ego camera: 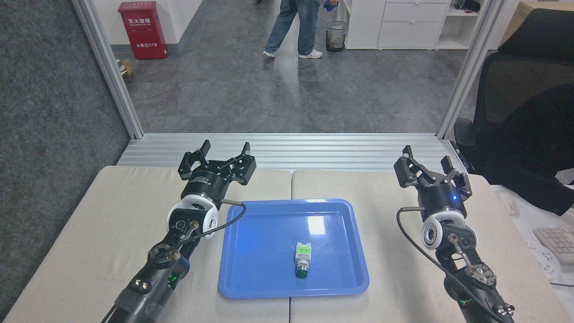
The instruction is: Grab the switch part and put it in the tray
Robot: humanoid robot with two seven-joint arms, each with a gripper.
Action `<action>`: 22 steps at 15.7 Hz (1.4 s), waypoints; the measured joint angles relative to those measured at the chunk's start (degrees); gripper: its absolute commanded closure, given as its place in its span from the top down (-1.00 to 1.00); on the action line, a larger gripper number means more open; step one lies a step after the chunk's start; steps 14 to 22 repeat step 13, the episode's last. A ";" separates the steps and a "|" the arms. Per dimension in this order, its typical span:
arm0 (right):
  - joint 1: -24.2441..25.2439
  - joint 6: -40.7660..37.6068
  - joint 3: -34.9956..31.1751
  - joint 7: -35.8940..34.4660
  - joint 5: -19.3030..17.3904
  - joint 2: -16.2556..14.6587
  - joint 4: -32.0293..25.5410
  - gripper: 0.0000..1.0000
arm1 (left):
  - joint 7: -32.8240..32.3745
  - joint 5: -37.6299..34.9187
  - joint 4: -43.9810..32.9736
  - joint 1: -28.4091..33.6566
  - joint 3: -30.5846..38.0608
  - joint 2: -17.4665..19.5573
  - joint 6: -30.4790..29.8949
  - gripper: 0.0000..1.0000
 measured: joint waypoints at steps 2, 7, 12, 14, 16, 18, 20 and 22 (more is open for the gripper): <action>0.00 0.00 0.00 0.01 0.00 0.00 0.00 1.00 | 0.55 1.28 1.77 -1.13 2.98 2.14 -4.22 1.00; 0.00 0.00 0.00 0.01 0.00 0.00 0.00 1.00 | 2.51 2.77 5.91 -2.69 8.83 5.97 -8.51 1.00; 0.00 0.00 0.00 0.01 0.00 0.00 0.00 1.00 | 3.93 3.39 10.42 -4.44 12.19 8.14 -9.61 1.00; 0.00 0.00 0.00 0.01 0.00 0.00 0.00 1.00 | 3.69 3.44 11.04 -4.42 12.63 8.43 -9.76 1.00; 0.00 0.00 0.00 0.01 0.00 0.00 0.00 1.00 | 3.69 3.44 11.04 -4.42 12.63 8.43 -9.76 1.00; 0.00 0.00 0.00 0.01 0.00 0.00 0.00 1.00 | 3.69 3.44 11.04 -4.42 12.63 8.43 -9.76 1.00; 0.00 0.00 0.00 0.01 0.00 0.00 0.00 1.00 | 3.69 3.44 11.04 -4.42 12.63 8.43 -9.76 1.00; 0.00 0.00 0.00 0.01 0.00 0.00 0.00 1.00 | 3.69 3.44 11.04 -4.42 12.63 8.43 -9.76 1.00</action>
